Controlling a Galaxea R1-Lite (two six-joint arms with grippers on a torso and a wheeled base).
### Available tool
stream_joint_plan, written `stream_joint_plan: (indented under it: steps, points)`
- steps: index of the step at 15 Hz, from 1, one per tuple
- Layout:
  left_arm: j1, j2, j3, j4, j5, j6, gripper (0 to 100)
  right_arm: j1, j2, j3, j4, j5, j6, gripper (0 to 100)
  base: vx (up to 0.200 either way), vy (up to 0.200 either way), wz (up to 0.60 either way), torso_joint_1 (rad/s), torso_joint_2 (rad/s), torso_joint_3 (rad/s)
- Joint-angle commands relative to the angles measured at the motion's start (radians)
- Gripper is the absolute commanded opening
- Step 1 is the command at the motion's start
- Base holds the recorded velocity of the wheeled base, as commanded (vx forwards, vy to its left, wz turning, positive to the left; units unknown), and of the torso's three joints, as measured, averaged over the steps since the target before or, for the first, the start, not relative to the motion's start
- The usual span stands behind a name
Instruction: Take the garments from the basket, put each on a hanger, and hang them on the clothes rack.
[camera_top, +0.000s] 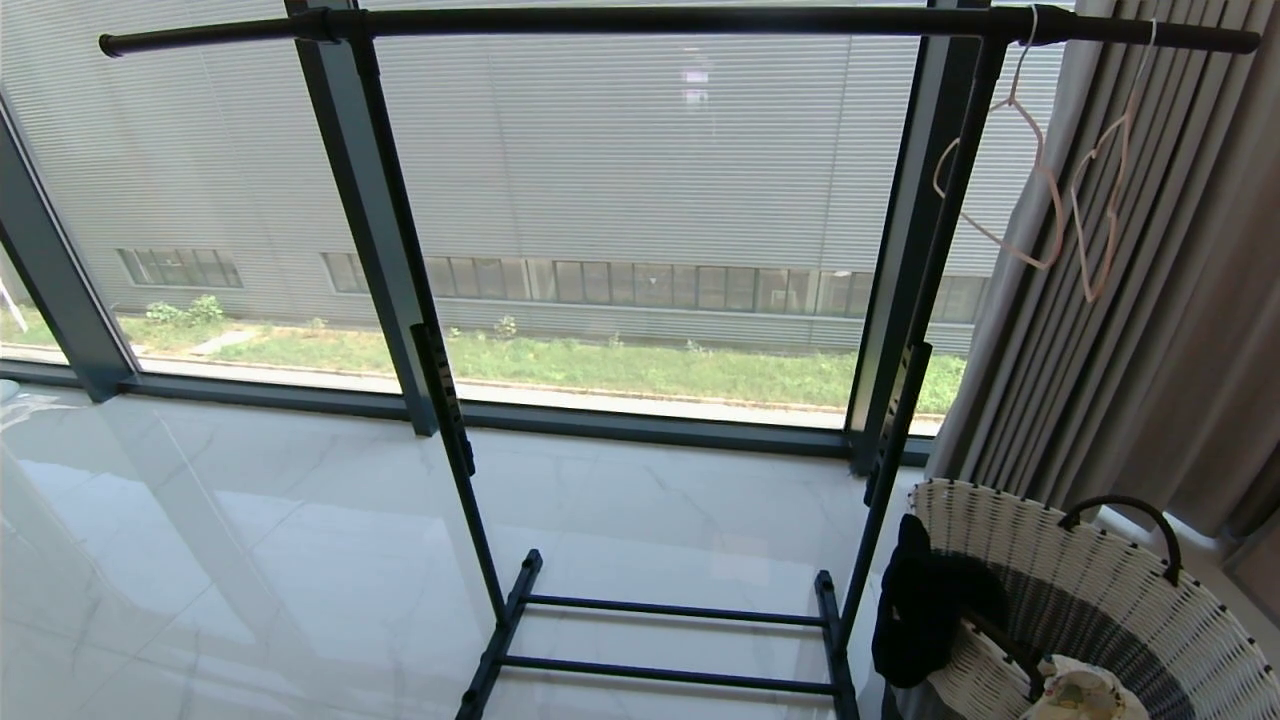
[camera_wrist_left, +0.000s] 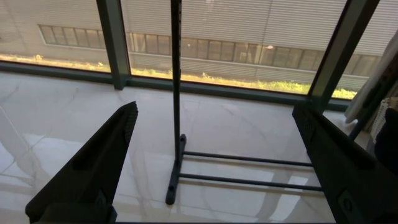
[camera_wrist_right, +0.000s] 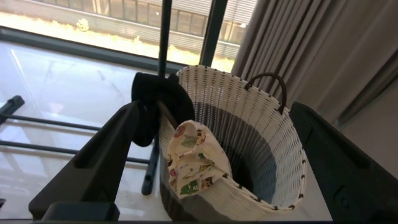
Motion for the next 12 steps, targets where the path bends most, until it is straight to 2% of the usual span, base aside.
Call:
stream_joint_plan:
  steps: [1, 2, 4, 11, 12]
  points:
    - [0.002, 0.001, 0.0, 0.0, -0.002, 0.014, 100, -0.022, -0.036, 0.0, -0.004, 0.004, -0.007, 100, 0.0, 0.0, 0.0, 0.0, 0.0, 0.0]
    - [0.002, 0.001, 0.0, 0.0, -0.005, 0.058, 100, -0.022, -0.036, 0.0, -0.006, 0.014, -0.016, 100, 0.0, 0.0, 0.0, 0.0, 0.0, 0.0]
    - [0.002, 0.001, 0.0, 0.0, -0.016, 0.091, 100, -0.022, -0.035, 0.0, -0.006, 0.034, -0.025, 100, 0.0, 0.0, 0.0, 0.0, 0.0, 0.0]
    - [0.0, 0.001, 0.0, 0.0, -0.017, 0.091, 100, -0.022, -0.036, -0.006, -0.018, 0.03, -0.034, 100, 0.0, 0.0, 0.0, 0.0, 0.0, 0.0]
    - [0.002, 0.001, 0.0, 0.0, -0.017, 0.091, 100, 0.003, 0.045, -0.14, -0.032, 0.047, -0.014, 100, 0.0, 0.0, 0.0, 0.0, 0.0, 0.0]
